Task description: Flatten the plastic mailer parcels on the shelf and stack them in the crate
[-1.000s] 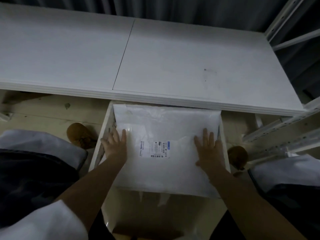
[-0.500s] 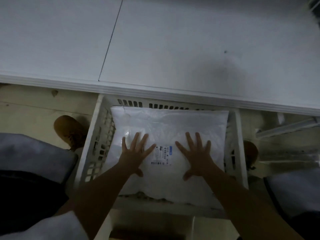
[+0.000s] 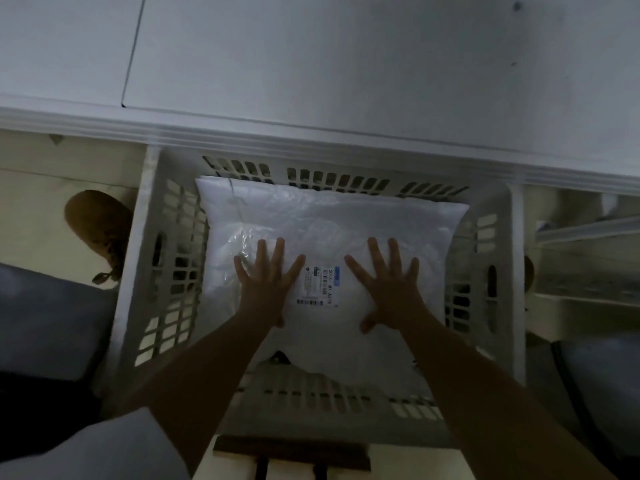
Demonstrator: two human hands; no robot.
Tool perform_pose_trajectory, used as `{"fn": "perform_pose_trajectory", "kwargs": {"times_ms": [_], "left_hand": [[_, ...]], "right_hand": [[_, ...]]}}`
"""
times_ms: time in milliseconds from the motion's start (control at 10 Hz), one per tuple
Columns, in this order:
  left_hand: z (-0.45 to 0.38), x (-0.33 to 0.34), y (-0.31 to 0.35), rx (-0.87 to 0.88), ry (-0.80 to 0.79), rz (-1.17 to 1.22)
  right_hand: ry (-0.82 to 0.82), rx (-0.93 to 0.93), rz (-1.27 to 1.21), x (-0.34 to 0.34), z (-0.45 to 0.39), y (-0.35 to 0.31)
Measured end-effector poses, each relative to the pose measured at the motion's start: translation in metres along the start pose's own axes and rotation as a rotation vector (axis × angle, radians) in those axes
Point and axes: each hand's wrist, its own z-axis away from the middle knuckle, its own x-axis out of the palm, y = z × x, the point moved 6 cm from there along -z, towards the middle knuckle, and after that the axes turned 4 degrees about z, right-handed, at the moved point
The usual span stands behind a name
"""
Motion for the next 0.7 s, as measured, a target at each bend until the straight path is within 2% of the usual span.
{"fn": "perform_pose_trajectory", "kwargs": {"times_ms": [400, 600, 700], "left_hand": [[-0.001, -0.008, 0.005, 0.005, -0.107, 0.023], [0.012, -0.044, 0.002, 0.096, -0.088, -0.044], [0.024, -0.070, 0.003, 0.105, -0.102, -0.110]], "right_hand": [[-0.013, 0.013, 0.001, 0.000, -0.004, -0.004], [-0.064, 0.015, -0.054, -0.023, 0.021, -0.009], [0.001, -0.013, -0.030, -0.050, 0.040, -0.015]]}}
